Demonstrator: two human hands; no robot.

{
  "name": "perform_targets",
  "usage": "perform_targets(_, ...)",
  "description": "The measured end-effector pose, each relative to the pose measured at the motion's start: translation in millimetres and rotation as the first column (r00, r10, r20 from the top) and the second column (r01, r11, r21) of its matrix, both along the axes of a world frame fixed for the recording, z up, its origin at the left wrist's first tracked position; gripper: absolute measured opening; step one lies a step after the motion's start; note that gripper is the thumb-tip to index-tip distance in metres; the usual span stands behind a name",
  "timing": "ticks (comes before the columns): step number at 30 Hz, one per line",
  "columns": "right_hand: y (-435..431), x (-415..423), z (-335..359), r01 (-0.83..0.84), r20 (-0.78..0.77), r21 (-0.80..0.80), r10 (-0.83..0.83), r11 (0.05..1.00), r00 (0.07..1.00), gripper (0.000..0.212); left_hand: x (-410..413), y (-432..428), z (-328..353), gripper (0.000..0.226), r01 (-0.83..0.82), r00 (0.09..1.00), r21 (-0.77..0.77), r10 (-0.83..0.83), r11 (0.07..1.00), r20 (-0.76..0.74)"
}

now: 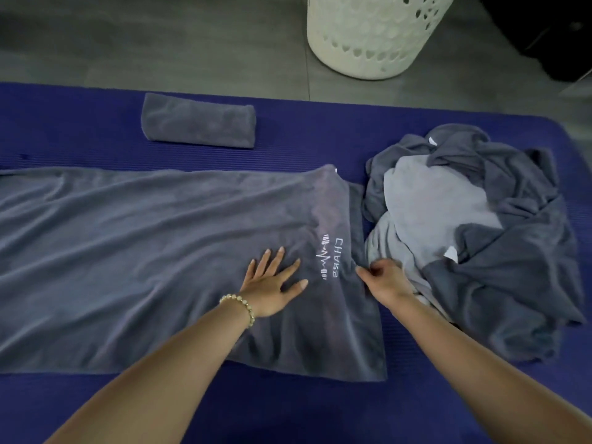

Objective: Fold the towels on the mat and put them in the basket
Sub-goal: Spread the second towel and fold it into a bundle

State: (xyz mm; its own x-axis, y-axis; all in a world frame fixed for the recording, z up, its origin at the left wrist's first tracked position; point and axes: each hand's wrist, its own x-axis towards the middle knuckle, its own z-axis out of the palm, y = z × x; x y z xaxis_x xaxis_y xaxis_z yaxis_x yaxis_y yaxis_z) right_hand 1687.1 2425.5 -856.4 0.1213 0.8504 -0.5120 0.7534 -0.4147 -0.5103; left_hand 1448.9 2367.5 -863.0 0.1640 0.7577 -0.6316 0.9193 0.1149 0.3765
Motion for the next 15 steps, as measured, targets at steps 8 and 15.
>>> perform_targets(8,0,-29,16,0.168,-0.251,0.211,-0.113,0.963,0.961,0.024,5,-6,-1,0.065,0.008,0.999,0.052,-0.006,0.999,-0.044)
perform_targets(15,1,67,27,0.222,-0.109,0.436,-0.194,0.872,0.975,0.022,37,-29,-11,0.077,0.064,0.998,0.236,-0.064,0.97,-0.01)
